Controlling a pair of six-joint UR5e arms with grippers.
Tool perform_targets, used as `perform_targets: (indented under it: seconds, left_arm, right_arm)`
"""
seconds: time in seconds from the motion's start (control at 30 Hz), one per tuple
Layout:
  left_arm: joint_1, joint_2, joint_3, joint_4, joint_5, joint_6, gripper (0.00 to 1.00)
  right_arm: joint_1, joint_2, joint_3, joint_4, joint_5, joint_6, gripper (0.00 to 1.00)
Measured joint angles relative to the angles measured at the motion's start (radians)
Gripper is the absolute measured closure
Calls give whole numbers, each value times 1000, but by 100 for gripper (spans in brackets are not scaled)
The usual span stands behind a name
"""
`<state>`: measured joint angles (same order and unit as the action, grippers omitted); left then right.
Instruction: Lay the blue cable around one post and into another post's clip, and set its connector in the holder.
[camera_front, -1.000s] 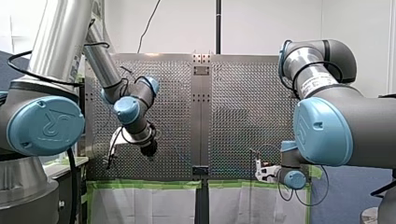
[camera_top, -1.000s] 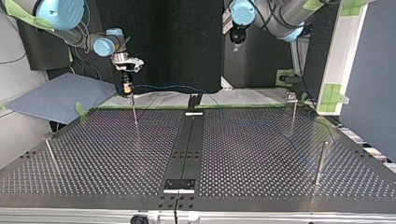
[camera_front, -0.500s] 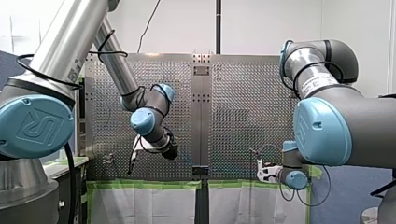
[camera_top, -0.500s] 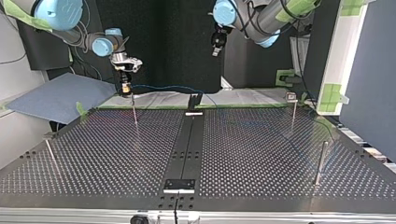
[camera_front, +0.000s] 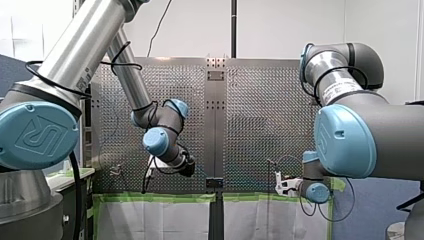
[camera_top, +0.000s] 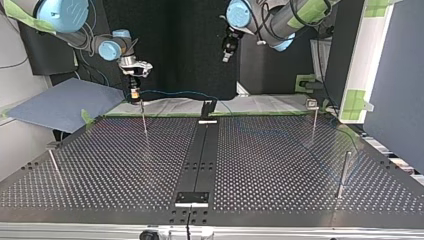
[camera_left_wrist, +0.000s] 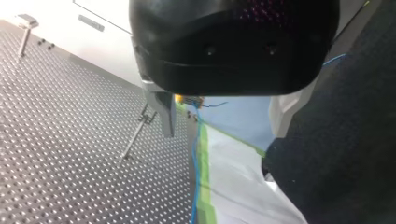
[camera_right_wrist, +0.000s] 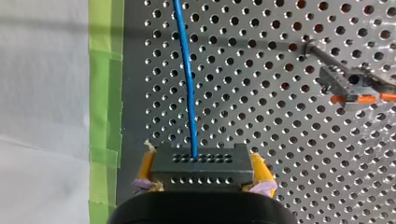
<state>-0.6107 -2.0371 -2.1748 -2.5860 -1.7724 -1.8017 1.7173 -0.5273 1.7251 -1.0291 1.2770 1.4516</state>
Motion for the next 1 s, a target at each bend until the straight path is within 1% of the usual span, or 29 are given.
perform_targets:
  seconds: [0.1,0.17,0.37,0.43,0.5,0.6,0.67,0.8,0.9,1.0]
  left_arm:
    - [0,0,0,32,5,2,0]
    - [0,0,0,50,8,4,0]
    - [0,0,6,100,11,4,0]
    - [0,0,7,118,9,4,0]
    - [0,0,7,133,8,5,0]
    - [0,0,7,157,7,5,0]
    - [0,0,7,171,4,6,0]
    - [0,0,8,204,1,6,0]
    - [3,0,8,227,2,7,0]
    - [6,0,8,251,3,7,0]
  right_arm:
    - [1,0,0,9,8,-12,100]
    - [-1,0,0,12,12,-16,100]
    - [-17,0,0,23,19,-23,100]
    - [-25,-1,0,36,19,-32,100]
    - [-33,-1,0,53,20,-47,100]
    - [-44,-1,0,76,21,-63,100]
    - [-51,-2,0,87,21,-70,100]
    - [-64,-5,0,109,19,-95,100]
    - [-72,-16,0,119,12,-103,100]
    - [-78,-36,0,130,6,-105,100]
